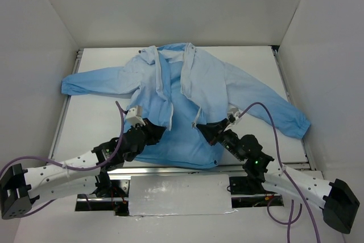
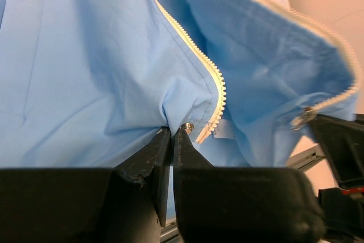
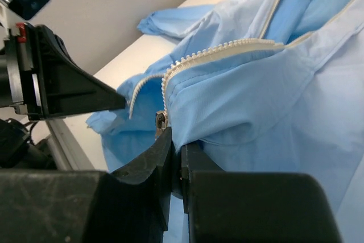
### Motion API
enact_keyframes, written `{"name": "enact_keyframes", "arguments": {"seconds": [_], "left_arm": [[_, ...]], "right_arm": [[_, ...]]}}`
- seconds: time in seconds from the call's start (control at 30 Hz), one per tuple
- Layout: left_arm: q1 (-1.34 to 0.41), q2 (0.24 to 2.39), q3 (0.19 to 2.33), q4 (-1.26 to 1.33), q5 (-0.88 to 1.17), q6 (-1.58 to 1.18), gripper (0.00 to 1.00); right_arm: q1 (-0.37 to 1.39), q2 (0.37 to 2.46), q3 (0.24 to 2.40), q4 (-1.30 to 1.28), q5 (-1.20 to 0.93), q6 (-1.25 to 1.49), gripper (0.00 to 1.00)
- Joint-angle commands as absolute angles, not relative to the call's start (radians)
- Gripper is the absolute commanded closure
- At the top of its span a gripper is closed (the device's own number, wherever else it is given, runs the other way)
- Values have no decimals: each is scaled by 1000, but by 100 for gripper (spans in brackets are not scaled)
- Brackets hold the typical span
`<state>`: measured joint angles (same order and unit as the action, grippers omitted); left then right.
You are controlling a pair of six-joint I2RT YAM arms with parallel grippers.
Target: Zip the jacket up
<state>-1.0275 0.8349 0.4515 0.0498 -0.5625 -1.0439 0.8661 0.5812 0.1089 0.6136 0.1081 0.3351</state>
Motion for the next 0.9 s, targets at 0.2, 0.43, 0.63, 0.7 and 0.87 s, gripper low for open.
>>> {"name": "enact_keyframes", "arguments": {"seconds": [0.2,0.43,0.63,0.7,0.87], "left_arm": [[-1020,795,430,368,-541,-943,100],[-1022,874,400,509,-505,-960,100],[-1022,894,379,546,-468,-972,100],[-1022,894,379,526,-465,-985,100],[-1025,933,394,473,-428,-1017,100]], "right_arm": [[873,673,170,503,28,809,100],[873,681,80,677,-26,985,100],[874,754,112,687,-34,913,100],[874,776,107,709,-43,908,100],[874,834,75,869,-51,885,100]]}}
